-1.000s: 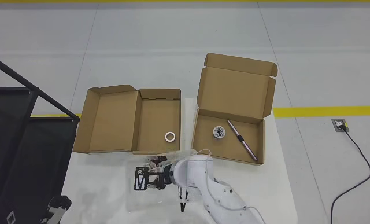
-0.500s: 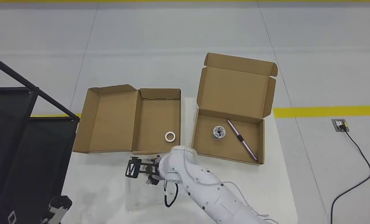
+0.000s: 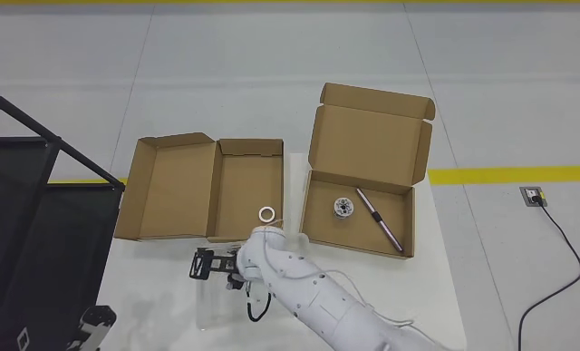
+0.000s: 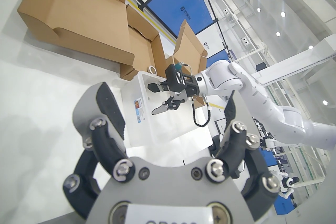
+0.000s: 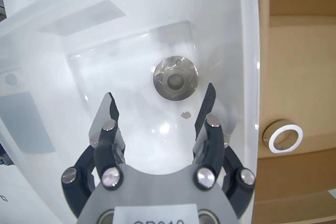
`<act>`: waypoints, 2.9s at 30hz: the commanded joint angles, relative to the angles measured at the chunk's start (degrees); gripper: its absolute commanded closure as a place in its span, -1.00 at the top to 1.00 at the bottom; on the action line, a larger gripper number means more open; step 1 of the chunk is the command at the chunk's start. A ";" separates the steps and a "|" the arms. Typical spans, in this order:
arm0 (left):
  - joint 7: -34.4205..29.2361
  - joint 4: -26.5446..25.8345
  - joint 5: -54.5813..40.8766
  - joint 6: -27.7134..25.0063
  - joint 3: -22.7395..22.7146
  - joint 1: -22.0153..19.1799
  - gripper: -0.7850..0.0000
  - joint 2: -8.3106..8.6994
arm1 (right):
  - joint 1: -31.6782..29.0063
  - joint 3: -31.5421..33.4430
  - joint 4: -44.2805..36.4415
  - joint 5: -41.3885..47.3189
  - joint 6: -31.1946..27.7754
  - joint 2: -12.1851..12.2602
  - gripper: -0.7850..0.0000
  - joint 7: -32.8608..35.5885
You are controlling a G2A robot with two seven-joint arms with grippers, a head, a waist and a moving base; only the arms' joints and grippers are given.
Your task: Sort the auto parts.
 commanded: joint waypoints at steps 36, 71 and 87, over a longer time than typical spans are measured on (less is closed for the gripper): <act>-2.34 0.44 -0.77 0.36 -0.22 -1.21 1.00 -0.76 | 5.57 -8.90 12.47 2.13 -11.33 -5.58 0.59 -4.74; -2.02 1.32 -0.96 -1.32 -0.89 -0.51 1.00 -1.60 | 4.72 -17.36 12.67 7.83 6.21 -6.14 -0.29 -6.45; -2.49 1.69 -1.53 -1.81 -1.27 -0.45 1.00 -1.85 | 7.04 -20.90 13.18 11.83 2.52 -5.92 -1.00 -11.00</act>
